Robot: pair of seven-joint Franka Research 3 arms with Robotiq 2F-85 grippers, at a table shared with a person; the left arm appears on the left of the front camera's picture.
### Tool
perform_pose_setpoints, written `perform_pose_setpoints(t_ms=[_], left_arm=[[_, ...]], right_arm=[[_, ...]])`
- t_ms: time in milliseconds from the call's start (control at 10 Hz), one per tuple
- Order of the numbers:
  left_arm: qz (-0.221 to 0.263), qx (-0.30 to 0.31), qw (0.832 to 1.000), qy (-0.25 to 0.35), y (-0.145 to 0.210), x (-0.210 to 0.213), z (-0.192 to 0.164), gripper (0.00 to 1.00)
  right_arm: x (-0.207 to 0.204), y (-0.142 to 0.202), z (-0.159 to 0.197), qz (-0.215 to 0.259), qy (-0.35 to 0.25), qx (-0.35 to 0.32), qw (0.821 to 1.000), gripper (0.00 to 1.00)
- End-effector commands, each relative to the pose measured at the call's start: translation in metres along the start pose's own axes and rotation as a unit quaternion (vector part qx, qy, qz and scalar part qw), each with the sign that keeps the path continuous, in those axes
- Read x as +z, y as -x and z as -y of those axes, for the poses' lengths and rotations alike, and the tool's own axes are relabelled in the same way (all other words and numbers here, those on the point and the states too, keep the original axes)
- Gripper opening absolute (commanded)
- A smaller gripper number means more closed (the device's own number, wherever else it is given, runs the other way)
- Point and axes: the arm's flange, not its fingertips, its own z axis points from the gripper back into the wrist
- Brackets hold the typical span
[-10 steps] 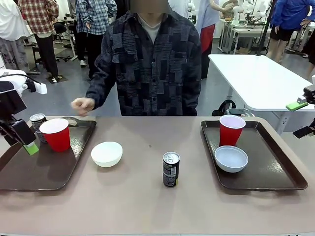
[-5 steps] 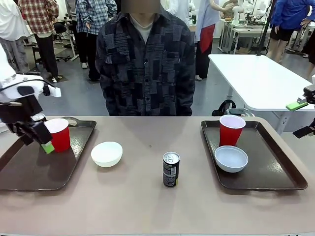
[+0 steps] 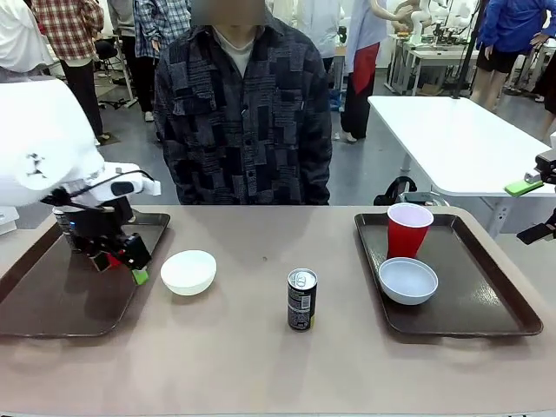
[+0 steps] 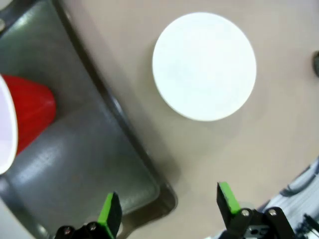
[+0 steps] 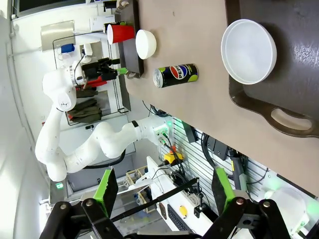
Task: Prepare tableware on both trays.
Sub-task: Pick up a Picnic Bowl from the table and place it on a Handle tray.
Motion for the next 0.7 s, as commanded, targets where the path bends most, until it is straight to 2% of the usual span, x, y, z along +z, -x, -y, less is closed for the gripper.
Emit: perform_pose_setpoints(t_ms=[0,200,300,600], left_arm=[[0.025,0.014,0.999,-0.019,-0.020,-0.011,0.014,1.00],[0.047,0.033,0.998,-0.018,-0.032,-0.015,0.015,1.00],[0.023,0.006,1.000,-0.007,-0.018,-0.013,0.013,1.00],[0.023,0.006,1.000,-0.007,-0.018,-0.013,0.013,1.00]], right_arm=[[-0.001,-0.002,0.000,-0.001,0.000,0.002,1.000,0.99],[-0.001,-0.002,0.000,-0.001,0.000,0.002,1.000,0.99],[-0.001,-0.002,0.000,-0.001,0.000,0.002,1.000,0.99],[-0.001,-0.002,0.000,-0.001,0.000,0.002,1.000,0.99]])
